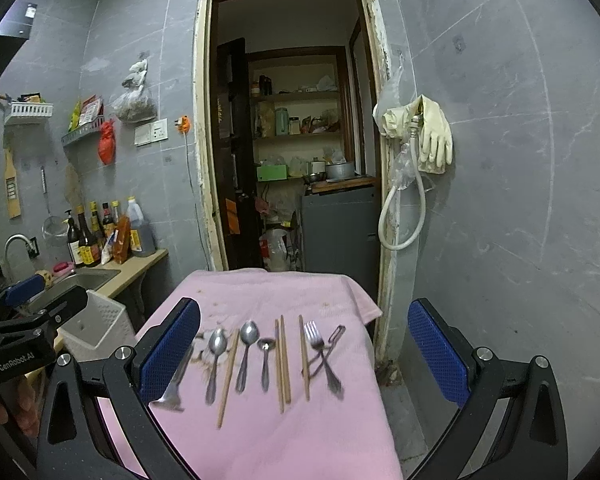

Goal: Organize utensils
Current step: 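Move both tools forward over the row of utensils on the pink cloth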

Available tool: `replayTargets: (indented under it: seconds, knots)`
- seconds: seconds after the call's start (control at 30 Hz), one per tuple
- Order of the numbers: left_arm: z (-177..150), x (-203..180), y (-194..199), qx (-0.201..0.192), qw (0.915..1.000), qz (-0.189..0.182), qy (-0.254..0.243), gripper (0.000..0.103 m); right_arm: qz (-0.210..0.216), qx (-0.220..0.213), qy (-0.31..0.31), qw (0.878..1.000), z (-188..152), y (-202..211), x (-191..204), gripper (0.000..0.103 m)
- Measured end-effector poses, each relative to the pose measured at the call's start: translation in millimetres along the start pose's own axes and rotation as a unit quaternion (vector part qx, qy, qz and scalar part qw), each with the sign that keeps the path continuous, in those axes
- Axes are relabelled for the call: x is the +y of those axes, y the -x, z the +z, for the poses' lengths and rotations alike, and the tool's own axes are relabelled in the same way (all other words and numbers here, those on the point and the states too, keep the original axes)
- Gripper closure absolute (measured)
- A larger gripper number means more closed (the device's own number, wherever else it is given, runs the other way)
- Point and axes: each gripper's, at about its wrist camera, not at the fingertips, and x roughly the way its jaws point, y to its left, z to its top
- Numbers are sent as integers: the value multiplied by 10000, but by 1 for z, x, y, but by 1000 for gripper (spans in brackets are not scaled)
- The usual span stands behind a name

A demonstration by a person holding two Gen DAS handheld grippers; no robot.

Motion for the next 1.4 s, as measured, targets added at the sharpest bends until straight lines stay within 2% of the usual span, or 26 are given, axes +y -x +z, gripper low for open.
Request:
replayTargets:
  seconds: [0.2,0.43,0.73,0.87,1.03,1.2,1.3,1.4]
  knots:
    - [9,-19,-62,57,10000,72,12,1,134,72,27,9999,9,-72,-20,1]
    - [6,-35,-141,318,9995,17,10,1,431,274,105,9986,9,-167,-41,1]
    - [-26,-45,-238,832,9964,74,174,1,857,805,-1,9931,-27,-274,-53,1]
    - [-43,-44,-271,1137,9932,74,249,3,1099,1178,-102,9869,-49,-311,-54,13]
    - [-61,-43,-301,1514,9882,20,249,17,1242,1563,-145,9798,-71,-346,-50,27]
    - [-73,-44,-327,1975,9797,-290,190,35,1481,2123,-106,9658,-94,-375,-47,51]
    - [-78,-42,-343,2291,9719,-507,162,48,1706,2459,-31,9542,-105,-389,-44,58]
    - [-85,-39,-355,2562,9641,-668,193,58,1964,2699,23,9426,-114,-400,-39,60]
